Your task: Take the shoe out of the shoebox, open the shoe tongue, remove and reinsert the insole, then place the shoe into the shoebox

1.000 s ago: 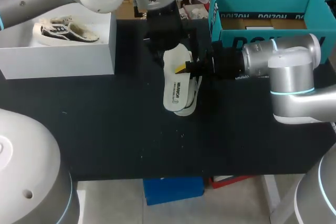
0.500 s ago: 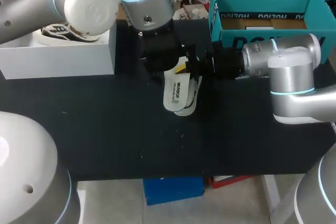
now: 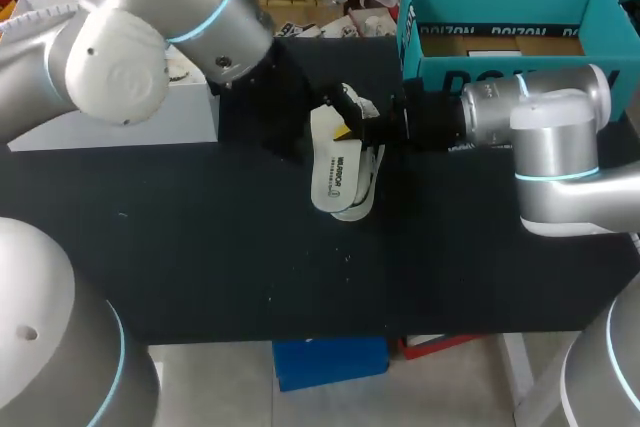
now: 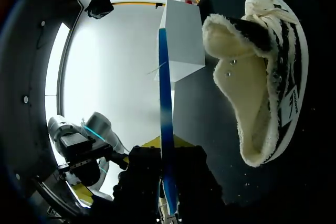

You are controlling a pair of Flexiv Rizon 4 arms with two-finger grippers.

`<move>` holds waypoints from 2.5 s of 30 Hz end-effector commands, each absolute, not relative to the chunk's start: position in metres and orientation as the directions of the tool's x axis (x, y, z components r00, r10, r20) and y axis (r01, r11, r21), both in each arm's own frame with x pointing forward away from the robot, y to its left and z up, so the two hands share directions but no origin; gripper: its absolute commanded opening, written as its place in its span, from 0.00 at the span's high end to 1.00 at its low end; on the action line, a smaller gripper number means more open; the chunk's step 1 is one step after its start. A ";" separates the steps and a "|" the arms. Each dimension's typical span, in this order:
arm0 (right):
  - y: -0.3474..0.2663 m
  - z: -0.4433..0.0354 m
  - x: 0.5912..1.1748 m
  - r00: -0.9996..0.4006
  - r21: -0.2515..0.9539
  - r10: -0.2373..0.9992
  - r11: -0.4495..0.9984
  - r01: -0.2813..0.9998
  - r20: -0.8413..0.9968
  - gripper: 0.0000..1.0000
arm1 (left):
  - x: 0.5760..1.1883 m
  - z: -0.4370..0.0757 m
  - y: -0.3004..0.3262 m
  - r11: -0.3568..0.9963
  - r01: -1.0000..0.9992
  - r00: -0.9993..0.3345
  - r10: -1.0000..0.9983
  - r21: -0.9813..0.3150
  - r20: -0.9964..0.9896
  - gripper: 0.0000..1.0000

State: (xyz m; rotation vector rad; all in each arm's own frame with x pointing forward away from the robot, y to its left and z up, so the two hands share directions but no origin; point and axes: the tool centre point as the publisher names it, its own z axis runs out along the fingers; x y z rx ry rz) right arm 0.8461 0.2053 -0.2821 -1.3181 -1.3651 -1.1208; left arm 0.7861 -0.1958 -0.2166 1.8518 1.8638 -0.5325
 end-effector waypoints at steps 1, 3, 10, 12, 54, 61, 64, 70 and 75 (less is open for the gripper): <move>0.207 -0.282 0.846 -0.021 0.019 0.183 0.016 1.000 0.983 1.00 | 0.782 -0.223 -0.173 0.075 0.993 0.026 0.621 0.093 -0.784 0.00; 0.207 -0.282 0.846 -0.021 0.019 0.183 0.016 1.000 0.983 1.00 | 0.786 -0.222 -0.170 0.081 0.994 0.018 0.578 0.079 -0.816 0.00; 0.207 -0.282 0.846 -0.021 0.019 0.183 0.016 1.000 0.983 1.00 | 0.794 -0.225 -0.162 0.012 0.999 -0.035 0.376 -0.034 -0.926 0.00; 0.207 -0.282 0.846 -0.021 0.019 0.183 0.016 1.000 0.983 1.00 | 0.797 -0.228 -0.159 0.007 0.996 -0.089 0.334 -0.092 -0.938 0.00; 0.207 -0.282 0.846 -0.021 0.019 0.183 0.016 1.000 0.983 1.00 | 0.811 -0.254 -0.153 0.001 0.994 0.105 0.175 0.106 -0.979 0.00; 0.207 -0.282 0.846 -0.021 0.019 0.183 0.016 1.000 0.983 1.00 | 0.820 -0.261 -0.157 0.045 0.996 0.066 0.115 0.072 -0.991 0.00; 0.207 -0.282 0.846 -0.021 0.019 0.183 0.016 1.000 0.983 1.00 | 0.820 -0.261 -0.157 0.045 0.996 0.066 0.115 0.072 -0.991 0.00; 0.207 -0.282 0.846 -0.021 0.019 0.183 0.016 1.000 0.983 1.00 | 0.820 -0.261 -0.157 0.045 0.996 0.066 0.115 0.072 -0.991 0.00; 0.207 -0.282 0.846 -0.021 0.019 0.183 0.016 1.000 0.983 1.00 | 0.820 -0.267 -0.157 0.065 0.988 0.132 0.082 0.138 -0.988 0.00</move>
